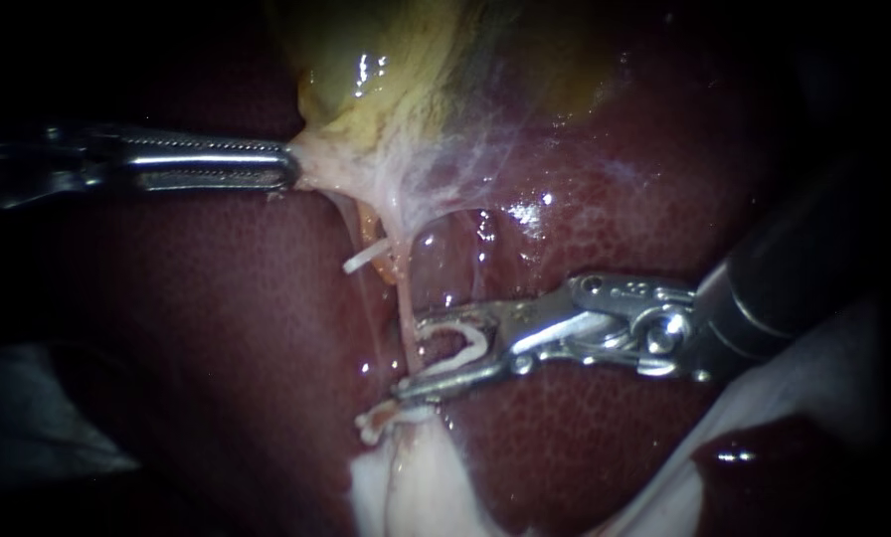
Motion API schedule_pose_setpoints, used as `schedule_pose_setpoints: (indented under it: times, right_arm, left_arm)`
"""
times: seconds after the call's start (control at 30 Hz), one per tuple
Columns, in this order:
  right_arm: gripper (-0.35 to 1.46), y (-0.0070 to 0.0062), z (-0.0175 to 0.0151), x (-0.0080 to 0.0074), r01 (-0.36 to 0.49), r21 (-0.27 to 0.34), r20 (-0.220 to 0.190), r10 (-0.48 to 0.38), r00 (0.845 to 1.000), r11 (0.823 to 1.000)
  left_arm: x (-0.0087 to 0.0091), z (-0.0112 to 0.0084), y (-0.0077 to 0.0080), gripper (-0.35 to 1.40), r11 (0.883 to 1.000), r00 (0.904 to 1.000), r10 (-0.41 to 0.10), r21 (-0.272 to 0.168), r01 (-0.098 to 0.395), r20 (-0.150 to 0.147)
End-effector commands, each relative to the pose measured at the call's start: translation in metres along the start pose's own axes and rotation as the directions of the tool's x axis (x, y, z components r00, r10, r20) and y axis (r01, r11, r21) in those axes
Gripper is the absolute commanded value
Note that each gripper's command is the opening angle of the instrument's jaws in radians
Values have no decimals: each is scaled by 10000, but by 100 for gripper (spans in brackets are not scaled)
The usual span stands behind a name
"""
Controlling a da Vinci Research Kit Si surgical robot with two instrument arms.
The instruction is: Clipping first clip right tube
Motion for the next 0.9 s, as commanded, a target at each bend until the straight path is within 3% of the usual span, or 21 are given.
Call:
schedule_pose_setpoints:
  times: [0.03, 0.3, 0.5, 0.9]
  right_arm:
    - [49, -1, 0, 0, -133, 163, -102, 135, 9999, 9998]
    - [48, -12, 8, 2, -463, 1105, -364, 506, 9981, 9928]
    - [48, -16, 11, 3, -429, 1225, -358, 476, 9982, 9915]
    - [47, -11, 18, -8, -420, 1198, -324, 462, 9984, 9919]
  left_arm:
    - [0, 0, 0, -35, 10000, 10000, 2, 2, -2, 1]
    - [-1, 1, 0, -35, 10000, 10000, 5, 2, -5, 1]
    - [-1, 1, 0, -35, 10000, 10000, 4, 2, -4, 1]
    - [0, 2, 0, -35, 10000, 10000, 3, 5, -3, 1]
